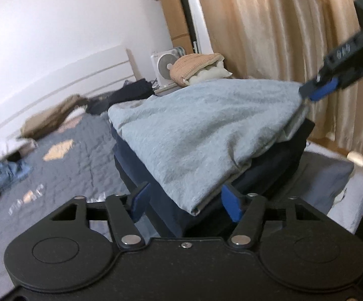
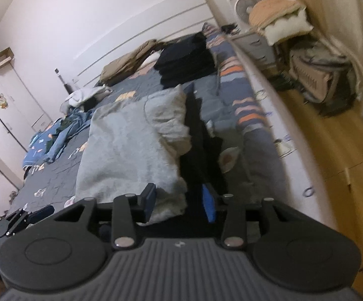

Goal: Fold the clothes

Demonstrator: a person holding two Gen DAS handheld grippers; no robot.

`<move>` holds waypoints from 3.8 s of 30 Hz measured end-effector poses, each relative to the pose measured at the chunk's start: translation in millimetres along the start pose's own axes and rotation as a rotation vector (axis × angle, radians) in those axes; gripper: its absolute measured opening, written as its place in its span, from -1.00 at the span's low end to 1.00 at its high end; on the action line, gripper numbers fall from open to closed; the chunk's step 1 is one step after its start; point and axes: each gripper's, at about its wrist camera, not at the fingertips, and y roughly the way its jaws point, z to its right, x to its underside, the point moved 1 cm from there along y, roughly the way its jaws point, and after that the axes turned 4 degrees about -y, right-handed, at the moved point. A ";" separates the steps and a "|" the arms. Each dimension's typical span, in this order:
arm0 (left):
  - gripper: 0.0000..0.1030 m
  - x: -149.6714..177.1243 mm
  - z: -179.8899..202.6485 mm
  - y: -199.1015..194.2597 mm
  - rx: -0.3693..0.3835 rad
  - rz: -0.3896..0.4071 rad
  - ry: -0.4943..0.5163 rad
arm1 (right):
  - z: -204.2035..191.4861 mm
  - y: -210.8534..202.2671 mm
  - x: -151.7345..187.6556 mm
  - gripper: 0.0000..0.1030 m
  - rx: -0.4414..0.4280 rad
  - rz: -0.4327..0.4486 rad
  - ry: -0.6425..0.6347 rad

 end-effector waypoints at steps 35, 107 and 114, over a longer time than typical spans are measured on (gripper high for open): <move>-0.90 21.8 18.1 8.1 -0.042 -0.019 0.319 | 4.5 21.0 41.5 0.04 -0.099 0.014 0.247; 0.31 -39.5 -141.4 54.9 0.341 -0.019 -0.600 | 21.3 161.3 -147.2 0.26 -0.133 -0.112 -0.038; 0.31 -48.8 -149.9 92.8 0.325 -0.039 -0.630 | 31.2 185.9 -145.0 0.10 -0.191 -0.167 0.041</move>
